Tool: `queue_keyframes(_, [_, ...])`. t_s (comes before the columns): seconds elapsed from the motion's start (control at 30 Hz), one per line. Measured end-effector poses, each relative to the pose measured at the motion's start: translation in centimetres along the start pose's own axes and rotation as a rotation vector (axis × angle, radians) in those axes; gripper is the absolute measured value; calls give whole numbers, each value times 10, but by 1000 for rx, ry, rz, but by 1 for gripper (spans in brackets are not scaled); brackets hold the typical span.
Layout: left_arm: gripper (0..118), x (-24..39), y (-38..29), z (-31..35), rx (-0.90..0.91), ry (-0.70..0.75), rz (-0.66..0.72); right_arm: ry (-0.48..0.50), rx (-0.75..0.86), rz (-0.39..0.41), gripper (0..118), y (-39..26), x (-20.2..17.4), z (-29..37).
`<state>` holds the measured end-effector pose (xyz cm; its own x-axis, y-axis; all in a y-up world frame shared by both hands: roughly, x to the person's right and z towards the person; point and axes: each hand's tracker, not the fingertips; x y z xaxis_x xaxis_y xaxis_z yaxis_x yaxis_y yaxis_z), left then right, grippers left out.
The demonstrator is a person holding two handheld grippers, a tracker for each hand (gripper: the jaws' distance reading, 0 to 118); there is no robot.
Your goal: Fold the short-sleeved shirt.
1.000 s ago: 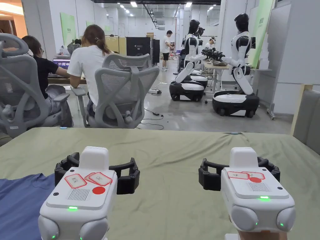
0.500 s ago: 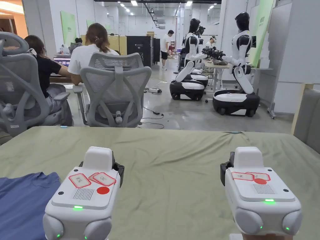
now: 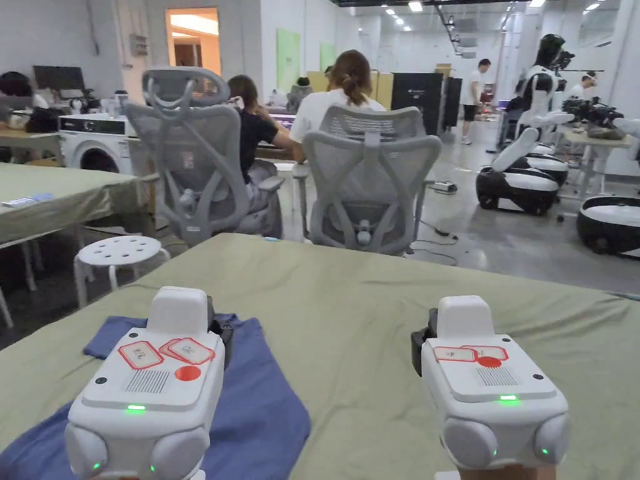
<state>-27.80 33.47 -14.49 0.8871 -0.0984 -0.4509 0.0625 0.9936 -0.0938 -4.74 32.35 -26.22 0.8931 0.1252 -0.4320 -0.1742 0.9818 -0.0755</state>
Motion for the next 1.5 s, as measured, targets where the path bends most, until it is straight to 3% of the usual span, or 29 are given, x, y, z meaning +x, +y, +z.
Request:
queue_keyframes(0.07, [0,-40,-12,9,-33,91,-11,104,2,-2,0,5,-41,-10])
queue_keyframes(0.2, [0,-82,-29,19,-73,160,-23,209,-8,-2,0,1,-93,-23])
queue_keyframes(0.43, [0,-89,-51,-25,-186,111,-8,240,-48,15,0,-15,-110,-50])
queue_keyframes(0.73, [0,-23,-99,-263,-623,-234,-137,208,-130,33,0,-32,-97,-108])
queue_keyframes(0.83, [0,0,-135,-345,-791,-257,-209,211,-168,28,0,-43,-93,-133])
queue_keyframes(0.97, [2,18,-169,-405,-882,-274,-174,195,-211,24,0,-60,-85,-169])
queue_keyframes(1.0, [19,22,-174,-411,-883,-287,-162,194,-224,21,0,-64,-83,-176])
queue_keyframes(1.03, [48,26,-179,-418,-883,-300,-156,193,-232,22,0,-67,-81,-182])
queue_keyframes(1.07, [90,29,-184,-425,-890,-304,-149,189,-234,26,0,-69,-79,-186])
queue_keyframes(1.1, [112,32,-189,-430,-896,-304,-148,181,-237,28,0,-72,-76,-189])
queue_keyframes(1.13, [116,36,-194,-433,-901,-292,-149,174,-239,25,0,-74,-73,-192])
queue_keyframes(1.2, [96,39,-202,-437,-903,-290,-160,171,-251,9,0,-79,-66,-193])
queue_keyframes(1.33, [93,41,-204,-431,-941,-316,-166,145,-266,9,0,-86,-51,-191])
queue_keyframes(1.37, [81,40,-199,-427,-939,-343,-156,138,-268,3,0,-87,-45,-189])
queue_keyframes(1.4, [59,38,-194,-427,-929,-345,-153,131,-269,-3,0,-88,-40,-186])
queue_keyframes(1.43, [23,36,-189,-424,-899,-330,-155,120,-270,-11,0,-87,-34,-182])
queue_keyframes(1.47, [0,34,-185,-422,-880,-274,-158,112,-269,-18,0,-85,-28,-177])
queue_keyframes(1.5, [0,35,-180,-418,-891,-329,-124,103,-267,-26,0,-84,-21,-171])
